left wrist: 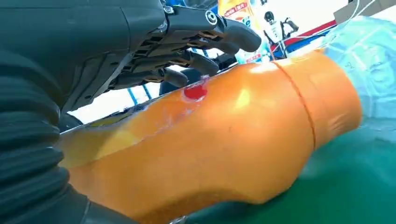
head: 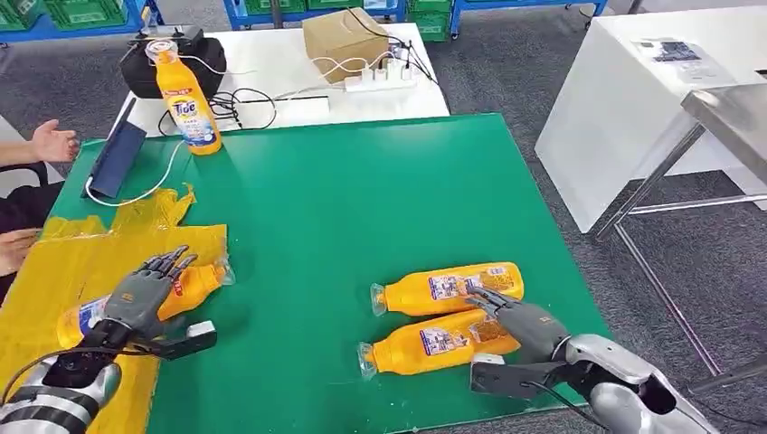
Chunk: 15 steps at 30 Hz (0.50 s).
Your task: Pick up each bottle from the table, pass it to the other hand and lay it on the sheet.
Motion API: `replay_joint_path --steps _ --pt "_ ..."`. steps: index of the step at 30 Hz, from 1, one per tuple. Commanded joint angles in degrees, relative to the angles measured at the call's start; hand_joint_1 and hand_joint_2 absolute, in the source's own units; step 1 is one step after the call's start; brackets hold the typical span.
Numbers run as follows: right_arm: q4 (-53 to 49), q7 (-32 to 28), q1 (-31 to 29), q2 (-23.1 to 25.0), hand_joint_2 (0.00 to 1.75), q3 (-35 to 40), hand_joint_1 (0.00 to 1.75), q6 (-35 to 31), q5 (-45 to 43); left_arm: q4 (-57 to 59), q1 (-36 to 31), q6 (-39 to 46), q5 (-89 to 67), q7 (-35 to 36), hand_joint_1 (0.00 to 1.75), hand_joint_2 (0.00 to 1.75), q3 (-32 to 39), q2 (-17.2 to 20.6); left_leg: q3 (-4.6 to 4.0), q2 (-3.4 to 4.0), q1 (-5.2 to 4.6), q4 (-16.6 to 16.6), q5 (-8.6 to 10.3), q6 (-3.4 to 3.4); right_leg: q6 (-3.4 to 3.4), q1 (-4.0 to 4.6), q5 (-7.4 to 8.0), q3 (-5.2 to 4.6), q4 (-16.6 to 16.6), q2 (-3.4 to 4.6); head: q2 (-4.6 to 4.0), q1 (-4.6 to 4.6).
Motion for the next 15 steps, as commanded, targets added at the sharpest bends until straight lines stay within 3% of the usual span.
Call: replay_joint_path --steps 1,4,5,6,15 --pt "12.3 0.7 -5.0 0.9 1.75 8.9 0.00 0.8 2.8 6.2 -4.1 1.9 1.4 -0.8 0.00 1.75 -3.7 -5.0 0.03 -0.15 0.01 -0.1 0.05 0.11 -0.05 0.02 0.06 0.08 -0.2 -0.03 0.00 0.02" --pt "12.5 1.9 -4.1 0.9 1.75 8.4 0.00 0.6 2.5 6.5 -4.8 2.7 1.4 -2.6 0.00 1.75 -4.4 -5.4 -0.03 -0.09 0.00 -0.1 0.01 0.11 -0.03 0.02 0.04 0.00 -0.1 0.03 0.00 0.02" --pt "13.5 1.9 -1.8 1.2 1.75 9.0 0.17 2.8 1.5 9.3 -6.5 0.5 0.8 -3.1 0.00 1.75 -5.9 -6.6 -0.05 -0.14 -0.03 -0.1 0.04 0.15 -0.05 0.00 0.05 -0.01 -0.2 0.02 0.00 0.02" --pt "16.2 1.7 -0.4 1.8 1.75 11.5 1.55 -0.2 2.1 11.2 -7.1 2.1 0.8 -2.8 0.00 1.75 -6.7 -7.6 -0.06 -0.33 -0.02 -0.1 0.05 0.13 -0.03 0.01 -0.01 0.06 -0.1 -0.20 0.00 0.02" --pt "19.5 0.8 -1.0 3.0 1.75 13.6 1.55 -2.3 3.1 13.4 -8.2 3.4 1.1 -2.7 0.00 1.75 -7.6 -8.4 0.11 -0.08 0.01 -0.2 -0.12 0.00 -0.05 0.04 0.01 0.04 -0.2 0.02 0.00 0.02"
